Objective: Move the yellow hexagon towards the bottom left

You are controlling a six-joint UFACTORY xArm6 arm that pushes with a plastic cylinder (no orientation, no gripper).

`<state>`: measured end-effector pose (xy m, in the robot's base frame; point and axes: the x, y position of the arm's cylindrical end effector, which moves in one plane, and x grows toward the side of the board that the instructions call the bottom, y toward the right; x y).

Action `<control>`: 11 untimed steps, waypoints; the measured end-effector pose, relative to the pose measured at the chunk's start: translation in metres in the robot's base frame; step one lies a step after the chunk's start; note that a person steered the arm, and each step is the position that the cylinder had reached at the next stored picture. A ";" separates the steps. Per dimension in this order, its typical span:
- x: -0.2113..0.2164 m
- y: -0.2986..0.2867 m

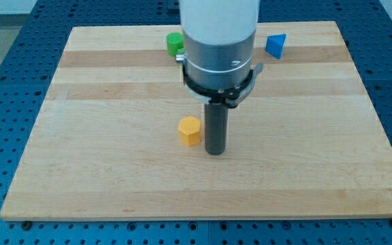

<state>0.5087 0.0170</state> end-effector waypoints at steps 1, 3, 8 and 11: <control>-0.016 -0.004; -0.030 -0.047; -0.013 -0.212; -0.009 -0.246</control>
